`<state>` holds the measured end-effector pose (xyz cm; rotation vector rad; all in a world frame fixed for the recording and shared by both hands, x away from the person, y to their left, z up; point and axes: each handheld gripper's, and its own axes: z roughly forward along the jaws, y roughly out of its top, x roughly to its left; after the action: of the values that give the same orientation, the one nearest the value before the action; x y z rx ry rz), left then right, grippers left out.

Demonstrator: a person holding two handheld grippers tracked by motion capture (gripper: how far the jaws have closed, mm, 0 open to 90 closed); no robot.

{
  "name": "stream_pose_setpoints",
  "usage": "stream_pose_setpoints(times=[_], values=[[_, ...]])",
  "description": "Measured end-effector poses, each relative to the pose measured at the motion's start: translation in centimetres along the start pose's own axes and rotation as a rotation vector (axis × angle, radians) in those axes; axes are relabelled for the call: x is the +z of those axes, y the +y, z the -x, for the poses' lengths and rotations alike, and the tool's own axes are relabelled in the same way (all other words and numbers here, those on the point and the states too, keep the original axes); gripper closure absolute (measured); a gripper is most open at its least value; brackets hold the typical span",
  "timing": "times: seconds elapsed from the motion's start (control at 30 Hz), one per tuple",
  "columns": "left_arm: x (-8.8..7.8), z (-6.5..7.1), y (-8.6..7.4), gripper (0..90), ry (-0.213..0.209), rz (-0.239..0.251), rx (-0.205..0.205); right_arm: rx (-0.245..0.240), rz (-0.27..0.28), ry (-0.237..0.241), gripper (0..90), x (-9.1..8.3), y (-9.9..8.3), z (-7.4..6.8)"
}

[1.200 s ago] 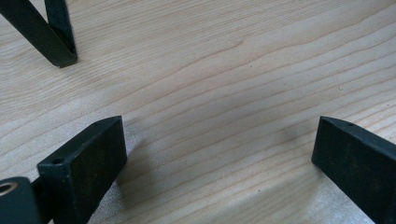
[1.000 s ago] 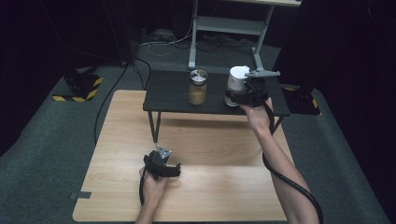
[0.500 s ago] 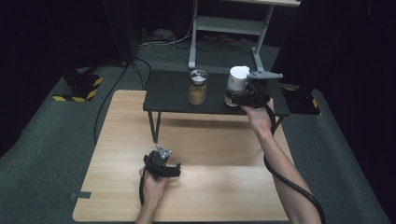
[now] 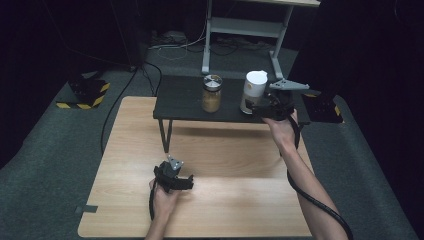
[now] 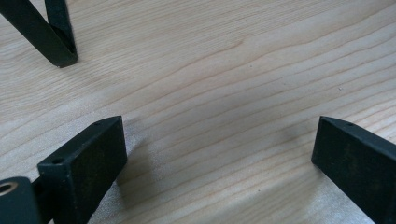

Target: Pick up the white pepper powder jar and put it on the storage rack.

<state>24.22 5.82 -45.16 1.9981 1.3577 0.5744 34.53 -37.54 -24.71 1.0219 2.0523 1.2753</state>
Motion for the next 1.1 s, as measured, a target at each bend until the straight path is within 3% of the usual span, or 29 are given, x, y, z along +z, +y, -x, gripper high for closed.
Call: stream_pose_setpoints(times=[1.1], values=[[0.0, 0.0, 0.0, 3.3, 0.0, 0.0, 0.0, -0.054, 0.039, 0.038, 19.4, -3.1, -3.6, 0.0]])
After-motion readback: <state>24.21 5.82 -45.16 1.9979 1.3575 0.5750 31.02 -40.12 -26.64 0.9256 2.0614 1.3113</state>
